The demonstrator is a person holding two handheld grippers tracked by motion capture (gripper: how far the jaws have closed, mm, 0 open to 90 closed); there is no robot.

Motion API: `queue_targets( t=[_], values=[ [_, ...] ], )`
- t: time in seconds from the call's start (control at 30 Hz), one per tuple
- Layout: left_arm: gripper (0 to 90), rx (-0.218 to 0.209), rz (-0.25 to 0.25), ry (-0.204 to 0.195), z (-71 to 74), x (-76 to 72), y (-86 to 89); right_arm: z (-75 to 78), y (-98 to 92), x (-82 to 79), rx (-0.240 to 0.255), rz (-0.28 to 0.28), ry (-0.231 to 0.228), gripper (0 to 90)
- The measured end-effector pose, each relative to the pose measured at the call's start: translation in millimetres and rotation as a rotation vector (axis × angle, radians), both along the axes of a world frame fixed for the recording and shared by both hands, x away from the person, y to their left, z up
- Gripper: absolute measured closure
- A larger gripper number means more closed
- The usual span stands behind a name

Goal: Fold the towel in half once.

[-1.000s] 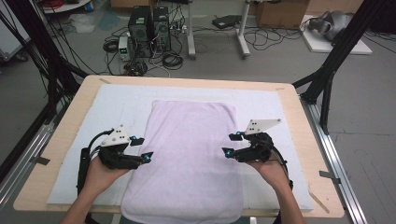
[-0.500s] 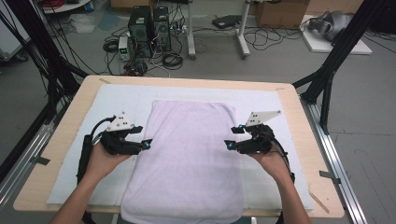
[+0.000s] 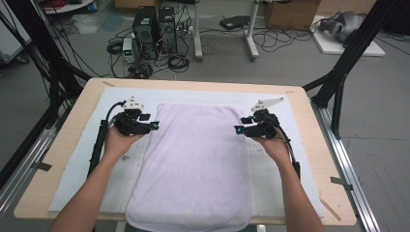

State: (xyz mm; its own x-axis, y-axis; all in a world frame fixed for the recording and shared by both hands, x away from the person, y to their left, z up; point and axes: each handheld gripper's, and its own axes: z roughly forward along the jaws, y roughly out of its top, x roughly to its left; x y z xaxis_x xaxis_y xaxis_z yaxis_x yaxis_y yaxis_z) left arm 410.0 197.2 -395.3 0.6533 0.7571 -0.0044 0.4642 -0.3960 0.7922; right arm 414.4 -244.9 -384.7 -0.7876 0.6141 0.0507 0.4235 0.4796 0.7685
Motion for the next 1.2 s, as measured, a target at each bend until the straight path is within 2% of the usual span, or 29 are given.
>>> queue_targets(
  t=[0.07,0.13,0.3,0.4,0.47,0.53,0.6,0.67,0.77,0.83,0.93,1.0,1.07,1.2],
  values=[
    [51.8,0.012,0.005,0.028,-9.5,6.6,-1.7,-9.1,-2.8,5.4,-0.001,-0.032,0.008,54.5],
    [53.6,0.044,0.017,0.044,-17.5,11.4,-3.0,-17.6,-4.5,9.3,-0.010,-0.062,0.023,55.6],
    [60.5,0.071,0.025,0.082,-32.5,19.6,-4.3,-39.9,-6.8,17.6,-0.034,-0.111,0.062,57.5],
    [64.4,0.106,0.029,0.108,-39.3,23.0,-5.8,-49.6,-6.2,21.6,-0.058,-0.132,0.084,59.6],
    [67.2,0.090,0.029,0.115,-41.1,24.1,-5.9,-53.7,-3.5,22.6,-0.084,-0.133,0.089,61.9],
    [74.3,0.085,0.016,0.112,-41.6,24.1,-7.1,-54.8,-0.4,22.0,-0.094,-0.141,0.073,67.2],
    [82.4,0.083,0.001,0.112,-41.7,23.7,-8.7,-55.5,0.4,22.5,-0.079,-0.137,0.079,75.0],
    [85.0,0.074,0.005,0.117,-41.5,24.1,-8.6,-55.6,0.7,23.2,-0.062,-0.136,0.097,83.3],
    [86.1,0.065,0.023,0.129,-40.0,24.4,-5.5,-53.5,2.1,24.0,-0.064,-0.127,0.115,87.5],
    [86.3,0.058,0.022,0.125,-35.7,23.1,-1.2,-50.5,1.6,22.3,-0.062,-0.122,0.107,87.8],
    [86.3,0.008,0.022,0.098,-23.6,19.7,8.9,-37.2,-5.1,17.2,-0.019,-0.114,0.072,87.9],
    [86.3,-0.024,0.023,0.082,-15.1,15.5,15.1,-25.4,-9.6,12.9,0.013,-0.103,0.066,87.9],
    [86.3,-0.048,0.014,0.078,-7.9,9.9,20.2,-13.6,-12.8,7.5,0.025,-0.079,0.042,87.9],
    [86.3,-0.073,-0.015,0.045,5.6,-7.8,22.7,3.6,-16.7,-7.5,0.076,-0.045,0.042,87.8]
  ],
)
